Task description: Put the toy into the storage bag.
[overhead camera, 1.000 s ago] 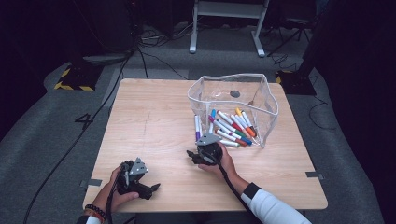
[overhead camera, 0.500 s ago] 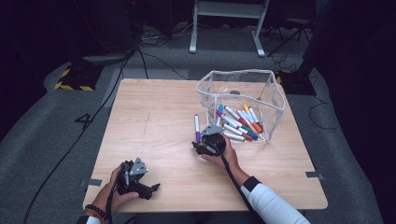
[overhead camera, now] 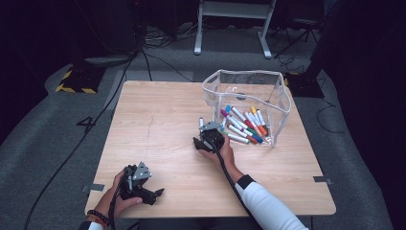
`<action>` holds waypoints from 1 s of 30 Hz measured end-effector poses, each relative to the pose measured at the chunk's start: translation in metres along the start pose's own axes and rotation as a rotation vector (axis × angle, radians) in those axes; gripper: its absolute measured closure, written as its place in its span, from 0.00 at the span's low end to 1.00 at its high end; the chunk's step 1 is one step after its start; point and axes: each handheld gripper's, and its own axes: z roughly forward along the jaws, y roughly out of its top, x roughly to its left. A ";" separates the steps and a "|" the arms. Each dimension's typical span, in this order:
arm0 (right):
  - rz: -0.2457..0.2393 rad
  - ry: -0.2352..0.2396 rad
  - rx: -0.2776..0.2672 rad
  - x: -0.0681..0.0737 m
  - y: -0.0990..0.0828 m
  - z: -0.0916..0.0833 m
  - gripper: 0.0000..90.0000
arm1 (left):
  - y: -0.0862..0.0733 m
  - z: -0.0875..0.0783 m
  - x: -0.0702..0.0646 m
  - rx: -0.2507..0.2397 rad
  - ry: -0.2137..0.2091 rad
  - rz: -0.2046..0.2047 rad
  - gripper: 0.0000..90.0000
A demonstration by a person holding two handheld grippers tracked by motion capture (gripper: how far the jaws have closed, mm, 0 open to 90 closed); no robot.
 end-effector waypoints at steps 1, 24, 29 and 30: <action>0.012 -0.006 0.000 -0.001 0.001 0.001 0.56 | 0.000 0.000 0.000 0.000 0.000 0.000 0.01; -0.171 0.341 0.040 -0.038 -0.041 -0.067 0.82 | 0.001 0.000 0.001 0.001 0.000 0.004 0.00; -0.216 0.394 -0.010 -0.050 -0.045 -0.107 0.82 | 0.001 0.000 0.000 0.001 0.001 0.004 0.00; -0.228 0.402 -0.027 -0.052 -0.045 -0.116 0.82 | 0.000 0.000 0.000 0.000 0.002 0.000 0.01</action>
